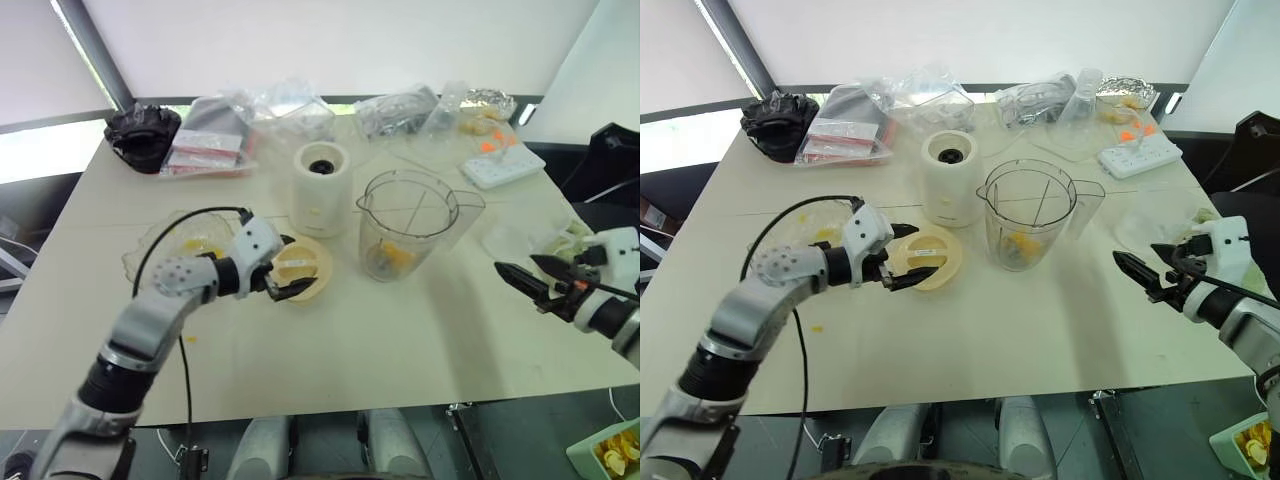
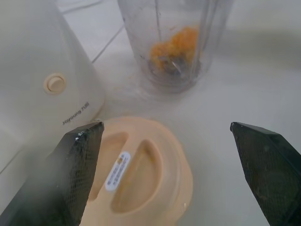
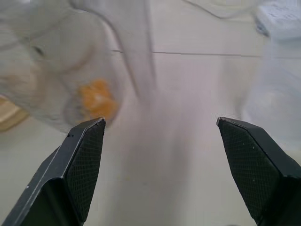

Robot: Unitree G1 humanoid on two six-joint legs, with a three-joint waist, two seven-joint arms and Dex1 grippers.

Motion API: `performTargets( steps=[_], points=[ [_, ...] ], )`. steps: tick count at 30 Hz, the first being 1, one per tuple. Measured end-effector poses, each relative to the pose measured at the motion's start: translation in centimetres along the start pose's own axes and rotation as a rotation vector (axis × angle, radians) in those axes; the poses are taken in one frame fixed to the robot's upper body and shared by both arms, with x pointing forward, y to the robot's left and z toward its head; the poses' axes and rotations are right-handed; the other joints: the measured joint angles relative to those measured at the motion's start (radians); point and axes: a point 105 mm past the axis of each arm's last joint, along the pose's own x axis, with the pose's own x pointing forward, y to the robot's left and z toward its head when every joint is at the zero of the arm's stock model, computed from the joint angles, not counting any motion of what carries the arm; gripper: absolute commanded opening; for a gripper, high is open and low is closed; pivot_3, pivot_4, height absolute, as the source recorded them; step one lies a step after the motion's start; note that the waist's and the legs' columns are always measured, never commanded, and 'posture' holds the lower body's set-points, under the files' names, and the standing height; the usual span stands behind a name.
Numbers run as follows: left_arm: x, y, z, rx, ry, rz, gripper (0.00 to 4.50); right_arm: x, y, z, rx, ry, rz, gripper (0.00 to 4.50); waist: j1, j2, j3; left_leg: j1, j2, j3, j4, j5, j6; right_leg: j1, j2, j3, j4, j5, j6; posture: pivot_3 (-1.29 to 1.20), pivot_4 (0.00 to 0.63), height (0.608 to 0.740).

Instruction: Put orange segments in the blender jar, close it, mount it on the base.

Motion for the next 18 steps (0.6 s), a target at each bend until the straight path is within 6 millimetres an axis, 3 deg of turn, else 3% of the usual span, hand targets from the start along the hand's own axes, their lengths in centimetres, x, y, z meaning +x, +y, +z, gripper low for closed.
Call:
performTargets(
  steps=[9,18],
  points=[
    [-2.0,1.8,-1.7,0.03,0.109,-0.077,4.5,1.0,2.5,0.5,-0.058,-0.001,0.089,3.95,0.002,-0.002,0.001,-0.001,0.001,0.0,0.0,0.0,0.0,-0.001,0.0,0.0,-0.001,0.0,0.0,0.0,0.15,0.74],
    [-1.4,4.7,-2.4,0.175,0.144,-0.059,4.5,2.2,3.3,0.8,-0.083,-0.035,0.085,3.95,0.003,-0.003,0.001,-0.001,0.0,0.0,0.0,0.0,0.0,-0.001,-0.001,0.0,-0.001,0.0,0.0,0.0,0.15,0.74]
  ],
)
